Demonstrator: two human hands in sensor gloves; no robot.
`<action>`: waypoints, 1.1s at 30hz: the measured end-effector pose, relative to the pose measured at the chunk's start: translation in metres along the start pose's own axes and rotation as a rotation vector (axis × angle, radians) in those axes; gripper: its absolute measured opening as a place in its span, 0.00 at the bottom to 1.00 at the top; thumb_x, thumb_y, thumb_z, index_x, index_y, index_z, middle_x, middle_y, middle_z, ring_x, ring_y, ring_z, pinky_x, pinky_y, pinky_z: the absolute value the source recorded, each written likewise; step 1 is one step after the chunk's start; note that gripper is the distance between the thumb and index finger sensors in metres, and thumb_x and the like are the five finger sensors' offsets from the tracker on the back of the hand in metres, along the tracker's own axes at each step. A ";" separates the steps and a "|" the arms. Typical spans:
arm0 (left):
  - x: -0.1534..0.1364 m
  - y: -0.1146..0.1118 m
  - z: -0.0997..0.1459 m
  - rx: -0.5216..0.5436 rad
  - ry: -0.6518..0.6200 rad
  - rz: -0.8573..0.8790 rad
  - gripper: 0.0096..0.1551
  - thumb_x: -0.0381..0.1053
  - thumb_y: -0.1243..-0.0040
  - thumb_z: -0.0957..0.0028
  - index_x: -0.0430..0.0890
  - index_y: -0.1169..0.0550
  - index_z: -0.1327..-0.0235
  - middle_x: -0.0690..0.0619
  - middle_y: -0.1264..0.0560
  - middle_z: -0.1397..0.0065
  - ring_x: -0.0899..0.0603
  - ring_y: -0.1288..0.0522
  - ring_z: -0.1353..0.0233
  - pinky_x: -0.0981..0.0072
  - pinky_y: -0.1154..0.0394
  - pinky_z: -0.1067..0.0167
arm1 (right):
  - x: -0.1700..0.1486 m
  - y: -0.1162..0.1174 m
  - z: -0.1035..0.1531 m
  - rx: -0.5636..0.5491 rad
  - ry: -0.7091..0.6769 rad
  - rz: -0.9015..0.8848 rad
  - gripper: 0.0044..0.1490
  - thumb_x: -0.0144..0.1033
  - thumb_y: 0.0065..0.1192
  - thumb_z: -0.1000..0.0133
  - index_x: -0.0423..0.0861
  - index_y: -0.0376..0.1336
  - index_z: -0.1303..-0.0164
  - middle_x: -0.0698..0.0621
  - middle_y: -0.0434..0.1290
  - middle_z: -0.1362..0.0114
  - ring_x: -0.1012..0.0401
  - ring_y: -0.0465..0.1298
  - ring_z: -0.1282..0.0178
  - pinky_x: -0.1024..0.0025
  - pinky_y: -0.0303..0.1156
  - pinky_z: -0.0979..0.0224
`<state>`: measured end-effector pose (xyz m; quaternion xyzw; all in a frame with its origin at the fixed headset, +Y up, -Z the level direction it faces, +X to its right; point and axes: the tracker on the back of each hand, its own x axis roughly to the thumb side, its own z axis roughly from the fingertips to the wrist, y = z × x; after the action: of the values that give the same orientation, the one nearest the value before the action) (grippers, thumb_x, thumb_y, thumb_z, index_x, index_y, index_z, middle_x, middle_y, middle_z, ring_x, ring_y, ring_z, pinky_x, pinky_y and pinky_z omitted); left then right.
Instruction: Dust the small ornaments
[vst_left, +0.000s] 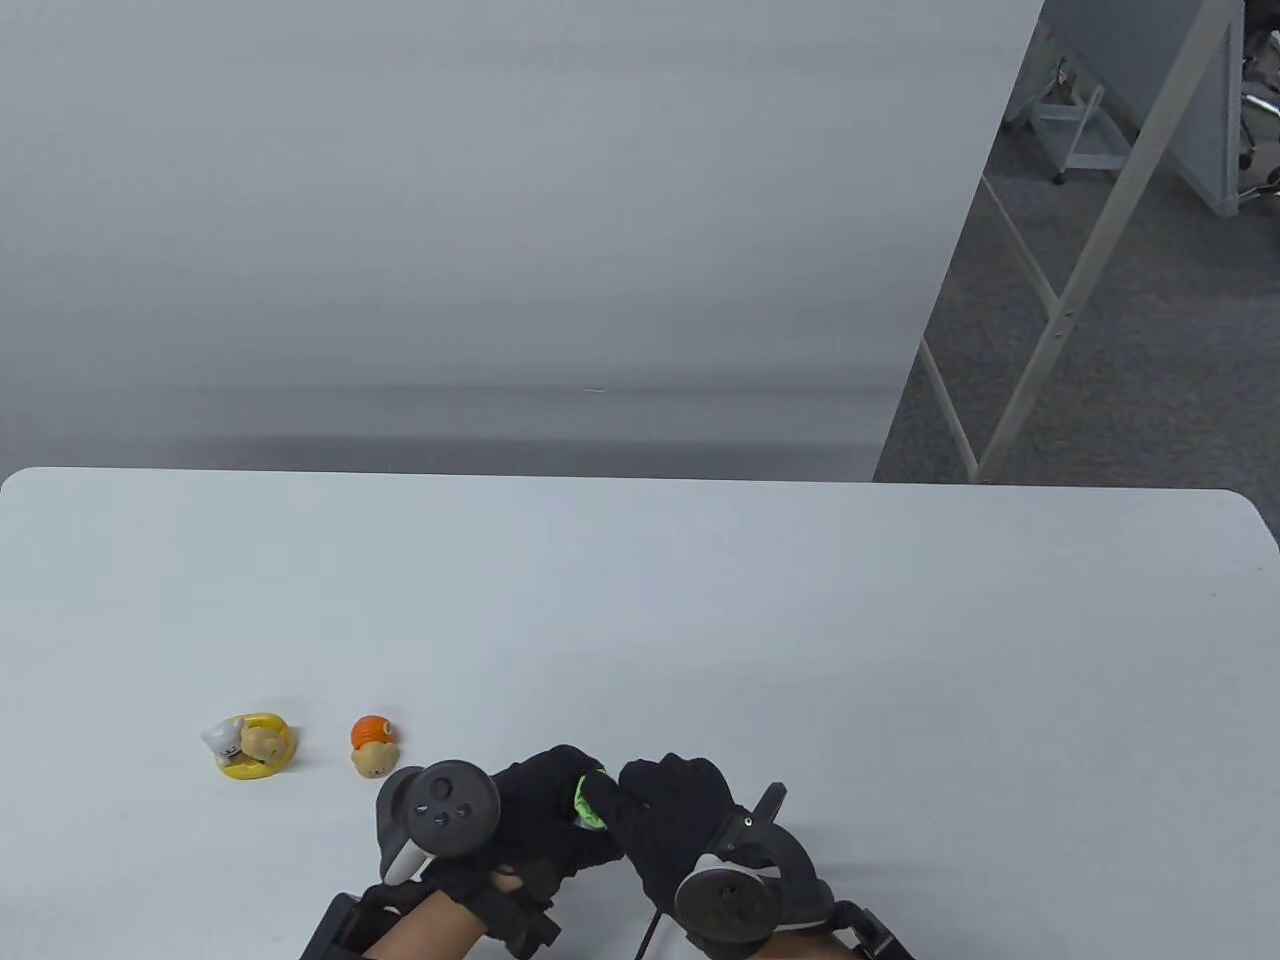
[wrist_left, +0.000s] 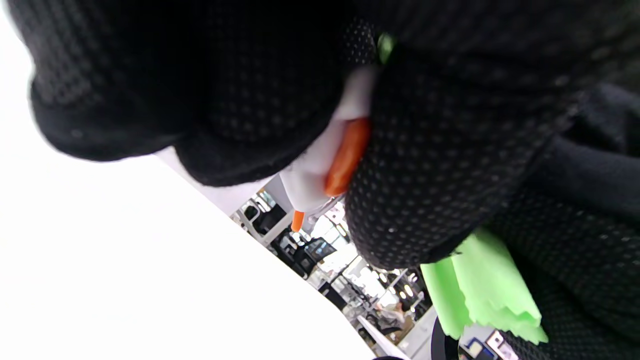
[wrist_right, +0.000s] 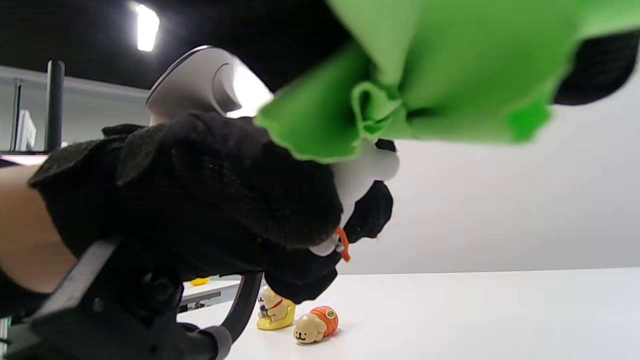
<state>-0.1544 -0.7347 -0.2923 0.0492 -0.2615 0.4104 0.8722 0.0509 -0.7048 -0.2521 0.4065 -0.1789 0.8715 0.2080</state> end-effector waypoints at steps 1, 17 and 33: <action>0.000 0.001 -0.001 0.011 0.005 0.011 0.43 0.55 0.04 0.72 0.37 0.18 0.51 0.43 0.16 0.51 0.50 0.09 0.68 0.54 0.07 0.70 | -0.005 -0.001 0.001 0.011 0.032 -0.007 0.24 0.23 0.71 0.43 0.36 0.70 0.35 0.23 0.78 0.43 0.38 0.81 0.57 0.29 0.77 0.46; -0.003 -0.006 -0.002 -0.026 0.045 -0.070 0.43 0.56 0.04 0.71 0.38 0.20 0.51 0.43 0.17 0.51 0.51 0.09 0.68 0.55 0.06 0.70 | -0.004 0.008 0.001 0.051 0.022 -0.008 0.25 0.23 0.70 0.43 0.33 0.70 0.35 0.23 0.79 0.44 0.39 0.82 0.58 0.31 0.78 0.47; -0.045 0.013 0.002 -0.122 0.306 0.410 0.34 0.55 0.14 0.55 0.44 0.15 0.38 0.43 0.17 0.46 0.49 0.13 0.67 0.53 0.11 0.68 | -0.039 -0.002 0.016 0.029 0.288 -0.247 0.28 0.24 0.68 0.41 0.34 0.66 0.30 0.24 0.78 0.42 0.39 0.81 0.56 0.31 0.78 0.46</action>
<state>-0.1883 -0.7581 -0.3144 -0.1201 -0.1552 0.5649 0.8015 0.0852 -0.7194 -0.2728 0.2995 -0.0833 0.8909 0.3311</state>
